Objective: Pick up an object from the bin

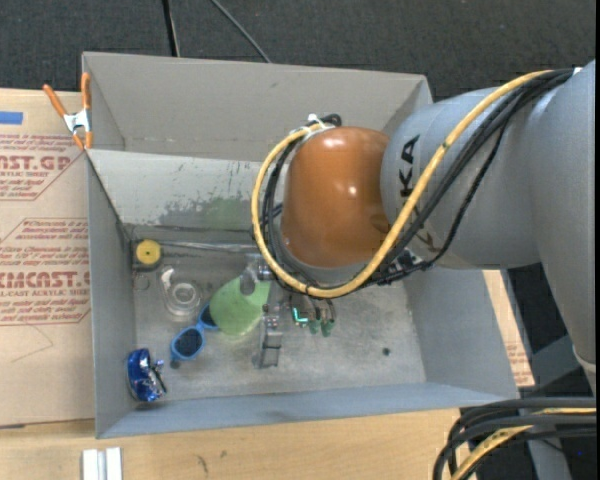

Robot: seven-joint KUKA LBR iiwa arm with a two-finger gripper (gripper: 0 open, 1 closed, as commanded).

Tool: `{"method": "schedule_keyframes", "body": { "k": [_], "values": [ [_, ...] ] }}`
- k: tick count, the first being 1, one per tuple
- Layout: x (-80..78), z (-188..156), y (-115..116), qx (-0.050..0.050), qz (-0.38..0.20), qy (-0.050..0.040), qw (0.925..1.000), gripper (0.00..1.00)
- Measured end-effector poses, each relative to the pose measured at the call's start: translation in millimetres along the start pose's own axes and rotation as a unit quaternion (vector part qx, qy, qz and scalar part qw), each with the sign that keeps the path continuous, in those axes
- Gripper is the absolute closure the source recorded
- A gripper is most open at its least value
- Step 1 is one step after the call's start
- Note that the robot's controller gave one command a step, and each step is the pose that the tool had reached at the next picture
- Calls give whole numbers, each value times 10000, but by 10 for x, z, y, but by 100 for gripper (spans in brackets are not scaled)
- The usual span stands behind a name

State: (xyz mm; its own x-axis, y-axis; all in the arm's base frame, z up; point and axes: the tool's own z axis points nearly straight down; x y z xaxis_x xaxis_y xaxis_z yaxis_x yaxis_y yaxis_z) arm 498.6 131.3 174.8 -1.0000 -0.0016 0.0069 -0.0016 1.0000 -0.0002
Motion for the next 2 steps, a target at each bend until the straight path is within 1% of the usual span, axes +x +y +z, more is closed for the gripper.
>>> {"method": "schedule_keyframes", "body": {
  "k": [1,2],
  "values": [
    [-929,874,24,-1,-1491,-49,9888,0],
    [-929,859,28,-7,-1487,-51,9889,100]
  ]
}}
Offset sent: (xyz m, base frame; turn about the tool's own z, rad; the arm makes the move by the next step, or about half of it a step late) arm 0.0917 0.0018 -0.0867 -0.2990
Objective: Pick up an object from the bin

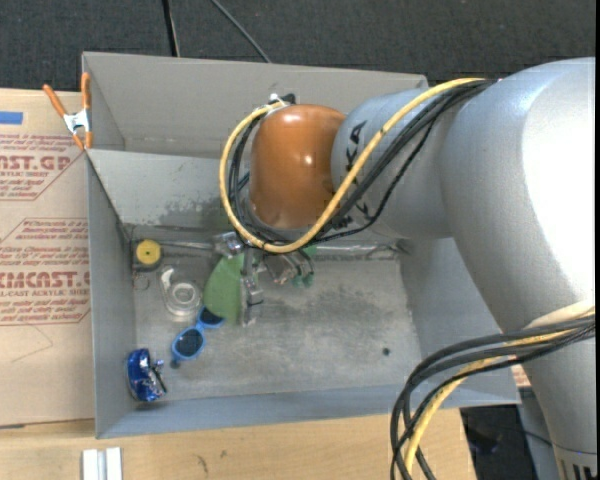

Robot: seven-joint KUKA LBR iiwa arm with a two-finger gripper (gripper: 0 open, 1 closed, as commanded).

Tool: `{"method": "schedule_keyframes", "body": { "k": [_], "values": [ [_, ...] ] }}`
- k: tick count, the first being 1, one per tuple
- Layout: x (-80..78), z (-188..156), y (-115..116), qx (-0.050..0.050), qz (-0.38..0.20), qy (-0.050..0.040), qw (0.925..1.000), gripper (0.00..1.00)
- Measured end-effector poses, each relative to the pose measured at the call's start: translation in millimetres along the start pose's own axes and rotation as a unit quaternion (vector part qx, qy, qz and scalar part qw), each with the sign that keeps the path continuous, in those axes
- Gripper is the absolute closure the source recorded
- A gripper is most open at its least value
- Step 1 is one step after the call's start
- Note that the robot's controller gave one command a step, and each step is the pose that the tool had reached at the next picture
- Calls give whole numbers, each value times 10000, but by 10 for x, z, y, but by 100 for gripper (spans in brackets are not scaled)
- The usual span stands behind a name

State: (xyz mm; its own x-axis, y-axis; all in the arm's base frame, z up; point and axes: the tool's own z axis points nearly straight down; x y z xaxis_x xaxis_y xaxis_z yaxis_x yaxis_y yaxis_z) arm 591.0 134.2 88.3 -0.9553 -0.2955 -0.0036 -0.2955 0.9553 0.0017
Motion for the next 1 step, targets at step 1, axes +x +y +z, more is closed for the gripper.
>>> {"method": "schedule_keyframes", "body": {
  "k": [1],
  "values": [
    [-21,-1488,9,14,-406,-40,9992,100]
  ]
}}
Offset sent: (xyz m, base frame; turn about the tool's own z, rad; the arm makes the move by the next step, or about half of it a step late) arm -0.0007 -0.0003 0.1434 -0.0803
